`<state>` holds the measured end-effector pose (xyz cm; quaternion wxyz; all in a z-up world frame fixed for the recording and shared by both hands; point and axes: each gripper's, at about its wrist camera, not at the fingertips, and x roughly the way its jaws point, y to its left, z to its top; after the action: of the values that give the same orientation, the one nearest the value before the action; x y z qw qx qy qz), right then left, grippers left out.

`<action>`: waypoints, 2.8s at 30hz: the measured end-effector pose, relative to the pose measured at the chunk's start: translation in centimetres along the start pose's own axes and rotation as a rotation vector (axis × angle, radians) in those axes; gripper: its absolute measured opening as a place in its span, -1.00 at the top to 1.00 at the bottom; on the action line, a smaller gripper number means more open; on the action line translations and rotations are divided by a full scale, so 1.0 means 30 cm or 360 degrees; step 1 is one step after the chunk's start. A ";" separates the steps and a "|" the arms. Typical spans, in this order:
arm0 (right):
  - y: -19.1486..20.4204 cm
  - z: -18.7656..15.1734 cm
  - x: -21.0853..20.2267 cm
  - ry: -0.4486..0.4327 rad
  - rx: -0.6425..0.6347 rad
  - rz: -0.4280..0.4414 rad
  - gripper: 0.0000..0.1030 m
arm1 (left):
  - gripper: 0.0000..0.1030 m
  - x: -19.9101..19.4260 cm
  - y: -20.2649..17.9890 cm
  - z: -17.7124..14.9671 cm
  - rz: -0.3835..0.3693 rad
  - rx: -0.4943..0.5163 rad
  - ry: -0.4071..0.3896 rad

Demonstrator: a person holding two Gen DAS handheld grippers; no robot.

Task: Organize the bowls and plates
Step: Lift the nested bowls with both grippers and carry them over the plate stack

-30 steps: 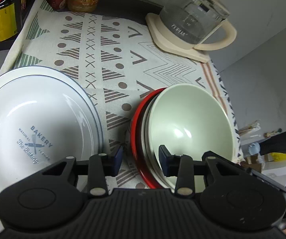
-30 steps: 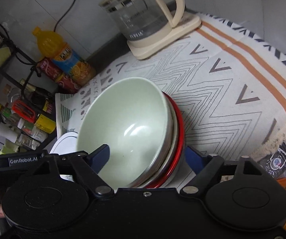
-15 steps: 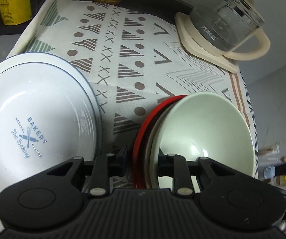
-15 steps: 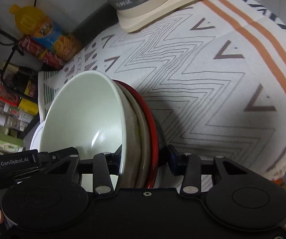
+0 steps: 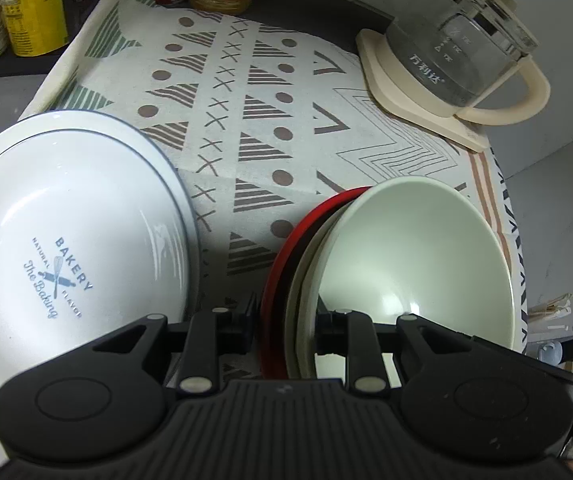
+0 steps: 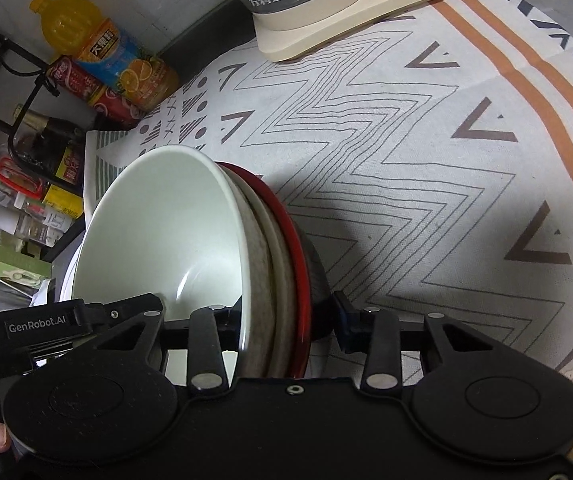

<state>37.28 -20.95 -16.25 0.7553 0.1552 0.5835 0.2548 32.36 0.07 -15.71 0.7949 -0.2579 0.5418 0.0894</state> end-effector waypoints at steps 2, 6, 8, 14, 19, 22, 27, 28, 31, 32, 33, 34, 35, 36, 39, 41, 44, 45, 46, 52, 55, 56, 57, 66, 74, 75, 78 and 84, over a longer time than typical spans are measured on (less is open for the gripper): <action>-0.007 -0.001 -0.007 -0.0010 0.0023 0.0006 0.29 | 0.53 -0.005 -0.003 0.001 -0.0011 0.0012 -0.0006; 0.004 0.002 -0.034 -0.0064 0.0019 0.0009 0.29 | 0.53 -0.029 -0.011 0.010 -0.0023 0.0047 -0.0039; 0.014 0.006 -0.050 -0.0095 0.0027 0.0019 0.29 | 0.52 -0.047 -0.011 0.018 -0.0028 0.0054 -0.0058; 0.074 0.027 -0.087 -0.0179 0.0036 0.0041 0.29 | 0.52 -0.123 -0.008 0.054 -0.0040 0.0081 -0.0153; 0.139 0.040 -0.101 -0.0227 0.0033 0.0064 0.29 | 0.52 -0.186 0.021 0.085 -0.0045 0.0087 -0.0209; 0.185 0.044 -0.102 -0.0245 0.0014 0.0083 0.29 | 0.51 -0.224 0.048 0.095 -0.0034 0.0086 -0.0246; 0.252 0.041 -0.105 -0.0263 -0.0006 0.0118 0.29 | 0.51 -0.282 0.115 0.102 -0.0016 0.0056 -0.0297; 0.267 0.040 -0.103 -0.0264 -0.0015 0.0126 0.29 | 0.51 -0.292 0.129 0.103 -0.0011 0.0047 -0.0303; 0.303 0.038 -0.095 -0.0254 -0.0041 0.0150 0.29 | 0.51 -0.316 0.176 0.103 -0.0002 0.0013 -0.0314; 0.317 0.039 -0.089 -0.0249 -0.0049 0.0156 0.29 | 0.51 -0.322 0.191 0.102 0.0002 -0.0001 -0.0317; 0.330 0.038 -0.085 -0.0245 -0.0059 0.0159 0.29 | 0.51 -0.329 0.206 0.102 0.0007 -0.0013 -0.0320; 0.340 0.036 -0.084 -0.0241 -0.0067 0.0163 0.29 | 0.51 -0.334 0.217 0.101 0.0013 -0.0023 -0.0325; 0.355 0.037 -0.077 -0.0233 -0.0077 0.0167 0.29 | 0.51 -0.341 0.231 0.100 0.0018 -0.0034 -0.0329; 0.372 0.034 -0.071 -0.0227 -0.0087 0.0171 0.29 | 0.51 -0.345 0.246 0.101 0.0023 -0.0043 -0.0333; 0.416 0.029 -0.048 -0.0205 -0.0113 0.0182 0.29 | 0.51 -0.361 0.293 0.100 0.0039 -0.0071 -0.0340; 0.444 0.023 -0.033 -0.0187 -0.0133 0.0188 0.29 | 0.50 -0.370 0.323 0.097 0.0051 -0.0093 -0.0343; 0.479 0.013 -0.008 -0.0152 -0.0170 0.0194 0.29 | 0.50 -0.376 0.366 0.096 0.0059 -0.0130 -0.0343; 0.489 0.008 -0.002 -0.0141 -0.0178 0.0195 0.29 | 0.50 -0.376 0.379 0.097 0.0061 -0.0139 -0.0343; 0.497 0.006 0.005 -0.0131 -0.0183 0.0196 0.29 | 0.50 -0.376 0.393 0.099 0.0062 -0.0144 -0.0344; 0.547 -0.005 0.055 -0.0073 -0.0229 0.0203 0.29 | 0.50 -0.372 0.461 0.100 0.0085 -0.0193 -0.0334; 0.567 -0.014 0.080 -0.0034 -0.0241 0.0202 0.29 | 0.50 -0.365 0.492 0.102 0.0098 -0.0217 -0.0324; 0.573 -0.018 0.089 -0.0021 -0.0248 0.0200 0.29 | 0.50 -0.363 0.501 0.102 0.0101 -0.0223 -0.0321; 0.579 -0.022 0.097 -0.0007 -0.0253 0.0197 0.29 | 0.49 -0.361 0.511 0.101 0.0102 -0.0228 -0.0317; 0.598 -0.057 0.157 0.0068 -0.0253 0.0166 0.29 | 0.49 -0.320 0.575 0.094 0.0104 -0.0269 -0.0258; 0.595 -0.077 0.194 0.0089 -0.0225 0.0126 0.29 | 0.50 -0.293 0.600 0.086 0.0090 -0.0278 -0.0228; 0.593 -0.080 0.196 0.0086 -0.0218 0.0123 0.28 | 0.50 -0.291 0.599 0.087 0.0086 -0.0274 -0.0232; 0.588 -0.084 0.201 0.0069 -0.0192 0.0114 0.28 | 0.50 -0.283 0.599 0.097 0.0069 -0.0274 -0.0237; 0.584 -0.083 0.217 0.0041 -0.0147 0.0114 0.14 | 0.49 -0.283 0.585 0.108 0.0072 -0.0193 -0.0248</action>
<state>32.54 -3.01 -12.84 0.7445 0.1377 0.5747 0.3104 24.22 17.82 -12.61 0.8155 -0.2854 0.4776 0.1598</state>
